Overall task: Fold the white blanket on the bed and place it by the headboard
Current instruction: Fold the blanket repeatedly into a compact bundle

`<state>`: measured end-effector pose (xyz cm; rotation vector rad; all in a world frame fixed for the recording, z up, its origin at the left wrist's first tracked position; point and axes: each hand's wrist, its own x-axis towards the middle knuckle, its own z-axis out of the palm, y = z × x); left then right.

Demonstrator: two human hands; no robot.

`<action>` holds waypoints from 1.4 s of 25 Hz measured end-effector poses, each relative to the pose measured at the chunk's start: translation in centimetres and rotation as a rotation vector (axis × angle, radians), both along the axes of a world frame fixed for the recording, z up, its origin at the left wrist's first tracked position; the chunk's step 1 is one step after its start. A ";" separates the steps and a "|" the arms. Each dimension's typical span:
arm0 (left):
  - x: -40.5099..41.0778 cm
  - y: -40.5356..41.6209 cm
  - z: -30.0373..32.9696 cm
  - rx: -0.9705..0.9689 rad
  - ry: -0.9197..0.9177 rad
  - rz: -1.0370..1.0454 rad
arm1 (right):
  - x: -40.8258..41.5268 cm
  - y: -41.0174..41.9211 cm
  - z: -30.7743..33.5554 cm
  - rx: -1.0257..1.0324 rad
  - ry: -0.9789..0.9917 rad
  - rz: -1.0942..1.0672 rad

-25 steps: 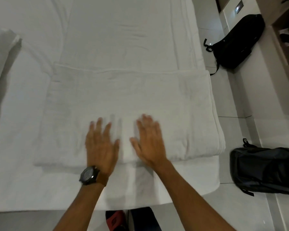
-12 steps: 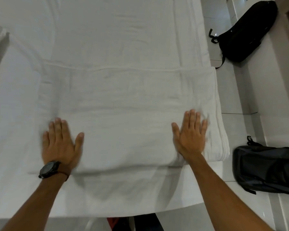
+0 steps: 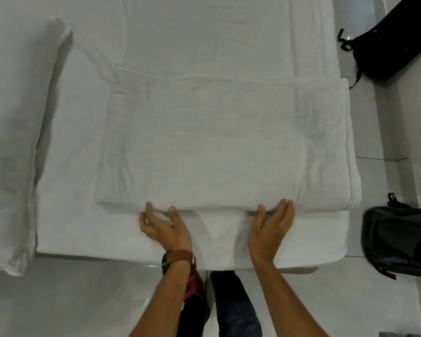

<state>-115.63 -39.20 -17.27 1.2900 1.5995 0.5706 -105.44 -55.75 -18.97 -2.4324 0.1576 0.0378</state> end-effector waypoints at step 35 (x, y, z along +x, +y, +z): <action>-14.8 -11.5 12.5 -0.524 -0.348 0.628 | -13.1 -11.9 11.5 1.056 0.451 -1.100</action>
